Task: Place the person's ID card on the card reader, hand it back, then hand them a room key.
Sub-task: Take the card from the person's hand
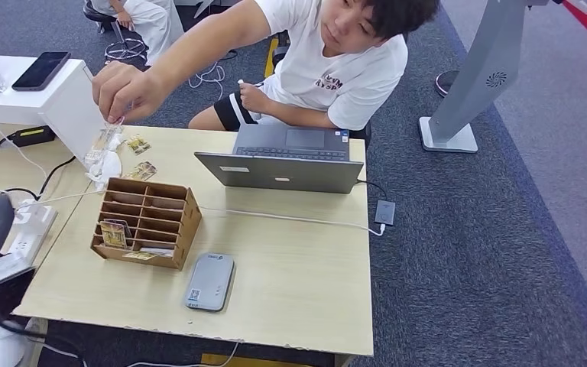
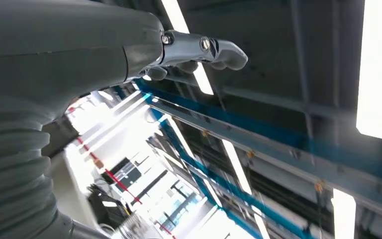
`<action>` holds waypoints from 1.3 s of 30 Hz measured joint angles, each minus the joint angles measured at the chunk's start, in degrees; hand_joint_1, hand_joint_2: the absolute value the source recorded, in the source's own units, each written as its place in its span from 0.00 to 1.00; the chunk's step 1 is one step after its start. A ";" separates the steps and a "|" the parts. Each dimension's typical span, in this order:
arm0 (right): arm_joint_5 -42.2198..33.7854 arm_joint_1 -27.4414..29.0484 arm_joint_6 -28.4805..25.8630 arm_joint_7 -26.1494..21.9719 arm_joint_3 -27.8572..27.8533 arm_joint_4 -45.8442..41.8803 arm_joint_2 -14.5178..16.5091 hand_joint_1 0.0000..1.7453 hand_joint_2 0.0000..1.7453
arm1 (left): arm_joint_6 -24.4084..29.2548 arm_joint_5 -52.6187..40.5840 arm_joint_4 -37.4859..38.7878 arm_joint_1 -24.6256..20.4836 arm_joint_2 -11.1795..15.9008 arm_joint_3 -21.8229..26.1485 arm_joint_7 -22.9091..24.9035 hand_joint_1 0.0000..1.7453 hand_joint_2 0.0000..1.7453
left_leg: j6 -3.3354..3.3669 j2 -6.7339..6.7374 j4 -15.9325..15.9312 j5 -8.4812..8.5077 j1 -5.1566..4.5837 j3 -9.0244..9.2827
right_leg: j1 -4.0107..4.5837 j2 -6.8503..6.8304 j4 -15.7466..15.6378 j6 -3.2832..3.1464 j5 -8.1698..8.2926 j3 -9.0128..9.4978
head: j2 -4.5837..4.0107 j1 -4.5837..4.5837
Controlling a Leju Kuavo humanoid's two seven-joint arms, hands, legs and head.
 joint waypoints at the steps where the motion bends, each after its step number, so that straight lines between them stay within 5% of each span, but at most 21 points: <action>1: 0.38 -0.08 -0.09 0.43 0.84 -0.01 0.07 0.00 1.00 | -0.56 -3.83 2.06 -2.30 1.95 -3.58 2.88 0.00 1.00 | 0.00 0.02 0.00 0.05 0.00 -0.04 | 0.00 0.02 0.01 -0.02 0.07 -0.01 | 0.00 0.01; 5: 1.11 -0.07 -0.13 1.07 3.21 -0.02 0.24 0.00 1.00 | -2.54 -9.02 8.01 -7.96 7.34 -13.66 7.61 0.00 1.00 | 0.00 0.42 0.00 0.15 -0.01 -0.20 | -0.01 0.37 0.03 -0.03 0.34 -0.09 | -0.01 0.04; 15: 3.56 -0.12 -0.73 3.12 7.61 -0.02 0.26 0.00 1.00 | -2.64 -23.74 20.24 -18.81 13.53 -25.05 18.23 0.00 1.00 | -0.01 0.52 0.02 0.22 -0.01 -0.37 | 0.00 0.48 0.03 -0.04 0.42 -0.31 | -0.01 0.03; 24: 6.05 -0.66 -1.50 5.51 10.91 -0.06 0.74 0.00 1.00 | -1.99 -26.39 27.07 -21.73 15.47 -27.37 20.22 0.00 1.00 | -0.01 0.60 0.02 0.22 0.00 -0.41 | 0.00 0.61 0.03 -0.08 0.45 -0.42 | 0.00 0.04; 28: 6.36 -0.91 -1.50 6.28 11.74 -0.07 0.76 0.00 1.00 | -2.10 -27.05 28.98 -22.46 15.67 -27.62 20.24 0.17 1.00 | -0.01 0.60 0.02 0.22 0.00 -0.43 | 0.00 0.61 0.03 -0.08 0.45 -0.42 | -0.01 0.05; 36: 6.37 -0.97 -1.50 6.67 12.67 -0.07 0.76 0.00 1.00 | -2.04 -27.08 30.65 -22.50 15.70 -27.99 20.24 0.17 1.00 | -0.01 0.60 0.02 0.22 0.00 -0.45 | 0.00 0.61 0.03 -0.08 0.45 -0.43 | -0.01 0.04; 39: 6.39 -0.98 -1.52 6.68 12.70 -0.07 0.76 0.00 1.00 | -2.08 -27.04 30.89 -22.49 15.70 -28.12 20.24 0.79 1.00 | -0.01 0.60 0.02 0.22 0.00 -0.45 | 0.00 0.61 0.03 -0.08 0.45 -0.44 | 0.00 0.04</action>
